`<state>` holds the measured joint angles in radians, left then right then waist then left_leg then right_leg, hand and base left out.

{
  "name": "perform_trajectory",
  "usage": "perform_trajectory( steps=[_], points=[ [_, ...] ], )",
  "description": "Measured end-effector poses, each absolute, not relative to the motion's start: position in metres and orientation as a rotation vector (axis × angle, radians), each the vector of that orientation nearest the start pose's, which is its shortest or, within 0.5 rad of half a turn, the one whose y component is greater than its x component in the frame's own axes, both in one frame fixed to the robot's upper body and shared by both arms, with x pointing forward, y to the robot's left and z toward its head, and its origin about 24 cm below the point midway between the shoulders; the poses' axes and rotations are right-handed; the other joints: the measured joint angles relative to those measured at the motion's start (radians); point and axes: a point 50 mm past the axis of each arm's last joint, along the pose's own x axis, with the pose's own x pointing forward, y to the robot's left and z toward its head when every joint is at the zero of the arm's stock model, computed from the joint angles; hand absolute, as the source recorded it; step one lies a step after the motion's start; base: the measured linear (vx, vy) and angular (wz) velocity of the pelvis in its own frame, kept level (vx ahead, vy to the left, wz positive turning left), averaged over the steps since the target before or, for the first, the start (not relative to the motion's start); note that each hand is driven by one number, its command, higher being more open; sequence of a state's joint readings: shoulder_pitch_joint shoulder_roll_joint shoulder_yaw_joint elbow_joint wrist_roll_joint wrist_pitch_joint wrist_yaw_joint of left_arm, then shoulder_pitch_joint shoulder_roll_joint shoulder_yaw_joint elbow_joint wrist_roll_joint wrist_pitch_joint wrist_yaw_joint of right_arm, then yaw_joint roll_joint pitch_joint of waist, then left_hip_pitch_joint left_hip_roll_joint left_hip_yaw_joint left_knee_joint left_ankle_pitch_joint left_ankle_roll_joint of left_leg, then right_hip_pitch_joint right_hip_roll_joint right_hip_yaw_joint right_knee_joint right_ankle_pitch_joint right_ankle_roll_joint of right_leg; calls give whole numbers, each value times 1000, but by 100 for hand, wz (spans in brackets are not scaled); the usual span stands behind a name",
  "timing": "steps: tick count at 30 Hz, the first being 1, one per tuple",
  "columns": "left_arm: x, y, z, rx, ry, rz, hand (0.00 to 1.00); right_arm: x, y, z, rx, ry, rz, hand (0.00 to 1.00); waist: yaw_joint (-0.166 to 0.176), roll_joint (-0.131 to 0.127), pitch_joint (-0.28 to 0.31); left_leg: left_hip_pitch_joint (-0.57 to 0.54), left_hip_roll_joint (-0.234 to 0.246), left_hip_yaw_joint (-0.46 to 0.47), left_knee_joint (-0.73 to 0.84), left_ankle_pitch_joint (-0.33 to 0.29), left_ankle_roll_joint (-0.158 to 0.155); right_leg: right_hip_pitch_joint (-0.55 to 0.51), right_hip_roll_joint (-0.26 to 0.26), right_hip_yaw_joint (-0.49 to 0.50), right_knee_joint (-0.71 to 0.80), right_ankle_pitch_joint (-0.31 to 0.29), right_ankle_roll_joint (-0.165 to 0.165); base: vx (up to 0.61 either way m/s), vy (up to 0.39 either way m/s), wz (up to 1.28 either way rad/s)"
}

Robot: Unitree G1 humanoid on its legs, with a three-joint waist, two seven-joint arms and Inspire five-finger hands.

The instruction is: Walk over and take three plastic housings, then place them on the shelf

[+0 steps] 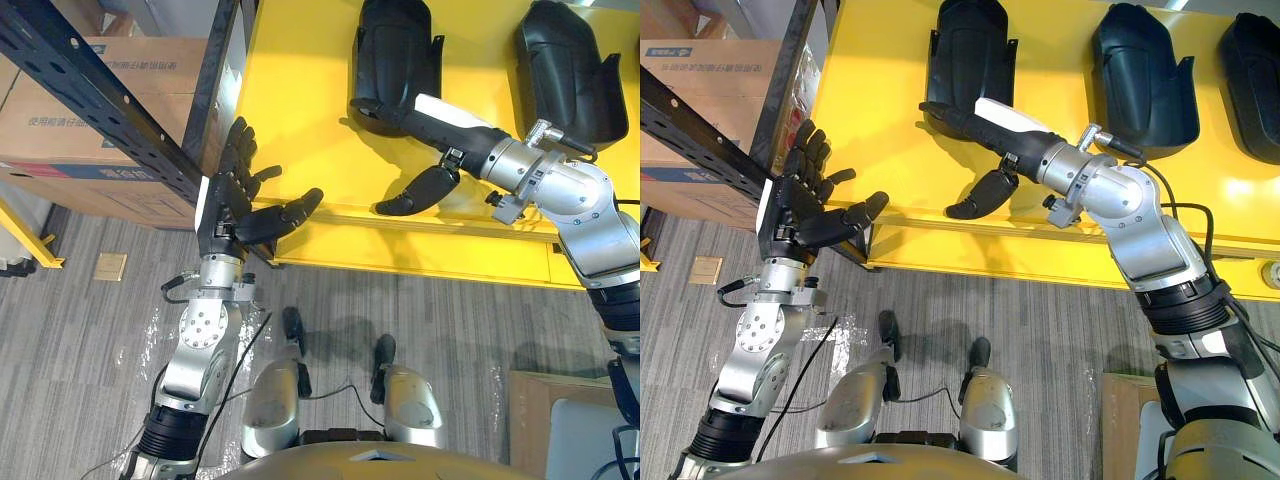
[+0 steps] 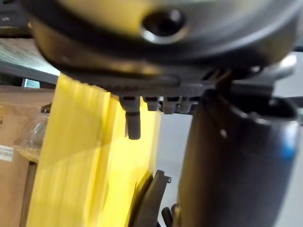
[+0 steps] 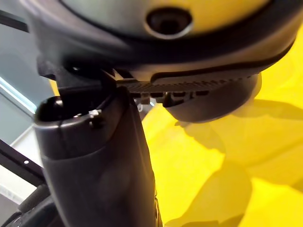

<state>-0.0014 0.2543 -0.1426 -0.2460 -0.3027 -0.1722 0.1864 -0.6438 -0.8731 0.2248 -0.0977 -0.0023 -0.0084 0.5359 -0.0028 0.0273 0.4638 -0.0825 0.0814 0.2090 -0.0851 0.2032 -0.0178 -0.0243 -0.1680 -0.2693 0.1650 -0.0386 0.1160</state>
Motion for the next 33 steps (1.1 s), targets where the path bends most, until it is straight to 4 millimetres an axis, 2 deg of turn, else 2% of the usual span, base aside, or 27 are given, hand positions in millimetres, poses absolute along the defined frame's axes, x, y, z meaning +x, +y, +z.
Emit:
perform_trajectory(
  steps=[16,22,25,28,29,30,32,33],
  points=[
    [243,161,114,-117,-384,-19,100,302,-170,244,-1071,-430,644,100,1,-7,-2,-12,-2,0,-1,0,-1,-6,0,-2,-10,4,4,0,0,0],
    [241,163,113,-118,-416,-11,100,302,-173,250,-1047,-482,559,100,-2,-9,-3,-13,-2,0,-3,-1,-2,-6,0,-3,-12,5,4,0,0,0],
    [238,164,113,-75,-445,-11,100,297,-186,270,-1006,-602,404,100,-6,-12,-4,-13,-3,0,-3,-3,-2,-4,0,-3,-15,6,5,0,0,0],
    [230,167,112,-80,-463,-18,100,274,-218,305,-900,-846,97,100,-4,-18,-17,-10,-5,0,-2,-1,1,14,3,-6,-47,16,8,61,-16,2],
    [229,167,112,-80,-460,-25,100,268,-225,309,-872,-884,38,100,-3,-20,-26,-9,-5,0,0,-1,1,16,3,-7,-51,16,8,88,-22,6],
    [226,167,110,-81,-452,-36,100,259,-237,311,-797,-943,-70,100,-4,-30,-51,-8,-7,0,0,-1,1,27,4,-13,-63,16,8,104,-30,11],
    [218,168,109,-79,-449,-52,100,247,-253,296,-676,-977,-196,100,-10,-48,-100,2,-9,5,0,-3,-1,50,4,-25,-83,16,8,103,-31,10],
    [214,167,112,-79,-459,-64,100,242,-257,281,-624,-962,-238,100,-13,-53,-126,15,-10,10,0,-5,-4,67,4,-28,-88,16,7,89,-28,0]
  ],
)
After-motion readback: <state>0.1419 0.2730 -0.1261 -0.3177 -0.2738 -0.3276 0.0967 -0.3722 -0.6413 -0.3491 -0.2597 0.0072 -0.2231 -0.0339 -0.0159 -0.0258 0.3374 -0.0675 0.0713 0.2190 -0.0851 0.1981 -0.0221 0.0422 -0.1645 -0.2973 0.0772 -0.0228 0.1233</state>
